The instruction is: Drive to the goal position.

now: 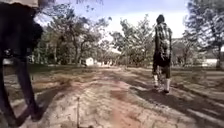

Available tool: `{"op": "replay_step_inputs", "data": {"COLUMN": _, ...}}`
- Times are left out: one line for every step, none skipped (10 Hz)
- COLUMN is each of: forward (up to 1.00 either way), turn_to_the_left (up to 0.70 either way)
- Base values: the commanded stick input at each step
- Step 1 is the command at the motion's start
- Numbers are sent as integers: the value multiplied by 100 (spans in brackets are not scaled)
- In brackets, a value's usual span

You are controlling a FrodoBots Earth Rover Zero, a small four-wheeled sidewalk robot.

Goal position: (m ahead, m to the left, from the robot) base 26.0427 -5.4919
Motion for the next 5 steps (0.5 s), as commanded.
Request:
{"op": "replay_step_inputs", "data": {"forward": 85, "turn_to_the_left": 0}}
{"op": "replay_step_inputs", "data": {"forward": 85, "turn_to_the_left": 0}}
{"op": "replay_step_inputs", "data": {"forward": 85, "turn_to_the_left": 0}}
{"op": "replay_step_inputs", "data": {"forward": 85, "turn_to_the_left": 0}}
{"op": "replay_step_inputs", "data": {"forward": 85, "turn_to_the_left": 0}}
